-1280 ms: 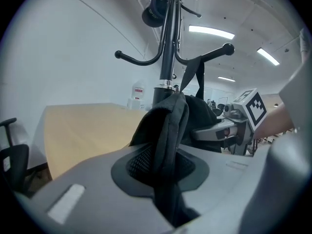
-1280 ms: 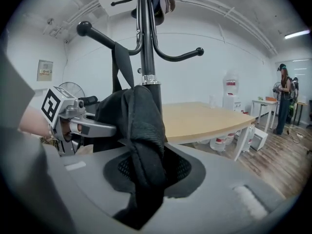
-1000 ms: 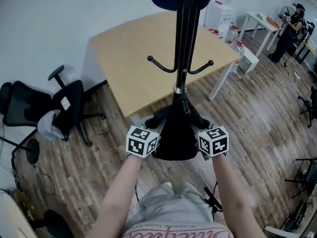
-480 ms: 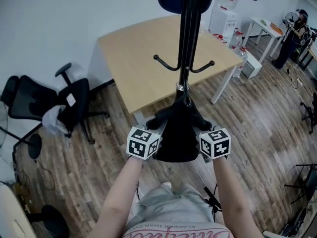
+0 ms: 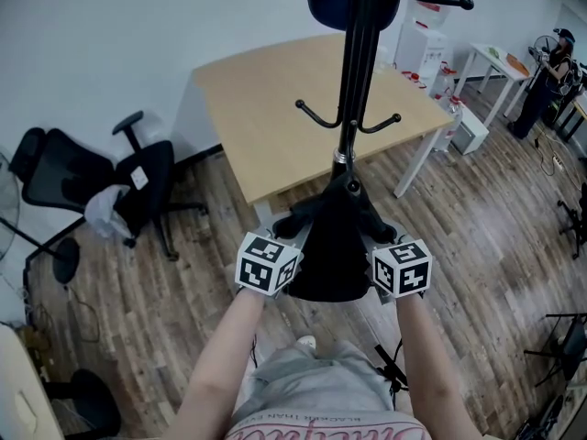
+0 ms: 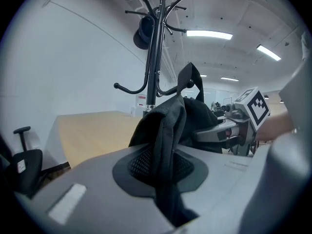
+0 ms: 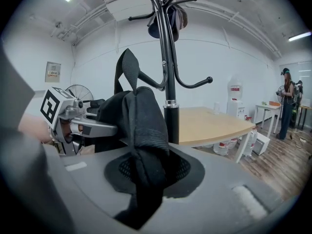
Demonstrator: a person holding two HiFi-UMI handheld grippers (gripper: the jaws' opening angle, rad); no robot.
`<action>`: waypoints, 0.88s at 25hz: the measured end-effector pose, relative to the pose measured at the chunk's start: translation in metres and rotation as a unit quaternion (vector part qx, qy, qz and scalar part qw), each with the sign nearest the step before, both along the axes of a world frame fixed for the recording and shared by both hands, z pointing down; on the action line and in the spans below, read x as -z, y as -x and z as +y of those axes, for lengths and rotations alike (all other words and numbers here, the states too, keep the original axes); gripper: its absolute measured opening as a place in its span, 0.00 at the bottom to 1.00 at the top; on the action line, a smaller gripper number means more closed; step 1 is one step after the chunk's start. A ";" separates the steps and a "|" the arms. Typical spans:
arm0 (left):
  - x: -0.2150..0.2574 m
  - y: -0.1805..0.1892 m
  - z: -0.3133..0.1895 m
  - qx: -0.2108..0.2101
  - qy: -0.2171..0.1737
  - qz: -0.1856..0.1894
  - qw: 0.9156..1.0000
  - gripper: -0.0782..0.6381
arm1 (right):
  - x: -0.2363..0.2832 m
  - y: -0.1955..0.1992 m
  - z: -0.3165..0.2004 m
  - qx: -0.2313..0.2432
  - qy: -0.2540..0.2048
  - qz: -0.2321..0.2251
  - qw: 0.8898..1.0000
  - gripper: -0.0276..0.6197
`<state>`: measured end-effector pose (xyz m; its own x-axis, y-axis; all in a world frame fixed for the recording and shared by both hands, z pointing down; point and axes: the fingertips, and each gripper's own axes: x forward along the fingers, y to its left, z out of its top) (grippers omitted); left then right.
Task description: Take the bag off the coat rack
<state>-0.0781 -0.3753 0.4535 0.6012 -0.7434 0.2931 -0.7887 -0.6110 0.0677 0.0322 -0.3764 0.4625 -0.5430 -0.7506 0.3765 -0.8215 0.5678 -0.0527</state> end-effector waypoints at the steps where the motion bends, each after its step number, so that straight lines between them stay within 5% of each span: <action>1: 0.001 0.002 0.002 0.002 -0.001 0.000 1.000 0.20 | 0.001 0.002 0.002 0.001 -0.002 0.003 1.000 0.16; 22: 0.025 0.071 0.035 0.082 -0.039 -0.011 0.996 0.19 | 0.024 0.074 0.017 0.060 -0.042 0.014 0.997 0.16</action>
